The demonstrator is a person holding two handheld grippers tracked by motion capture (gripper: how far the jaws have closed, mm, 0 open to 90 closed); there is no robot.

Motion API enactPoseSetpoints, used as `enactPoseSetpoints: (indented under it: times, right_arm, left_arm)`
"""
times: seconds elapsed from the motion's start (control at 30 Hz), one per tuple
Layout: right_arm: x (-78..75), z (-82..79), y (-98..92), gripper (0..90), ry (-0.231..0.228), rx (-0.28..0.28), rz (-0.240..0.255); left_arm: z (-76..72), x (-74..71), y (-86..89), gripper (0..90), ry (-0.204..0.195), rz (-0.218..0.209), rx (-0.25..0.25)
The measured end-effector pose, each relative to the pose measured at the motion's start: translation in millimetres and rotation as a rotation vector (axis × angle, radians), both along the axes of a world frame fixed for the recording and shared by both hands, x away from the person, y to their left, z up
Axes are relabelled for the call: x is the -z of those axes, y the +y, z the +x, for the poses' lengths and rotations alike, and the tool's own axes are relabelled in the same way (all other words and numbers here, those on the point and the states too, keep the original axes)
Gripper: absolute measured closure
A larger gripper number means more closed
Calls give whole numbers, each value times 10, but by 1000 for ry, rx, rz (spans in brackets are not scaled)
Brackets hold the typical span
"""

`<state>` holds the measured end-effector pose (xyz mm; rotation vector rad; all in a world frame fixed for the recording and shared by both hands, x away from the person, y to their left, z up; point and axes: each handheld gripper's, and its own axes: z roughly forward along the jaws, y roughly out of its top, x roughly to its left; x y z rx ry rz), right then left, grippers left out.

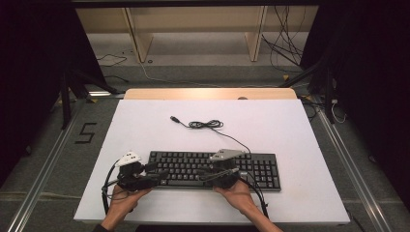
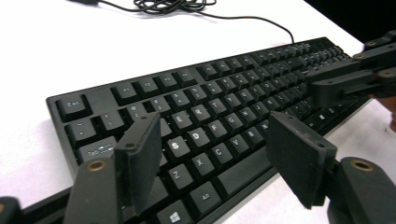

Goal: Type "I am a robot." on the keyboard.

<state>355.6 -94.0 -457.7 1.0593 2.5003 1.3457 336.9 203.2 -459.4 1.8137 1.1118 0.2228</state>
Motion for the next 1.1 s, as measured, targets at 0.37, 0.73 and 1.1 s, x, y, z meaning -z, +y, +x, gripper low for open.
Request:
enactPoseSetpoints:
  times: [0.37, 0.73, 1.1]
  right_arm:
    - [83, 58, 125, 900, 19, -9, -53]
    - [134, 89, 177, 900, 30, -7, -76]
    - [158, 93, 191, 900, 41, -10, -87]
  left_arm:
    - [-93, -21, -29, 314, -31, -17, 14]
    - [-142, -27, -21, 289, -56, -19, 16]
    - [-161, -22, -14, 278, -67, -20, 18]
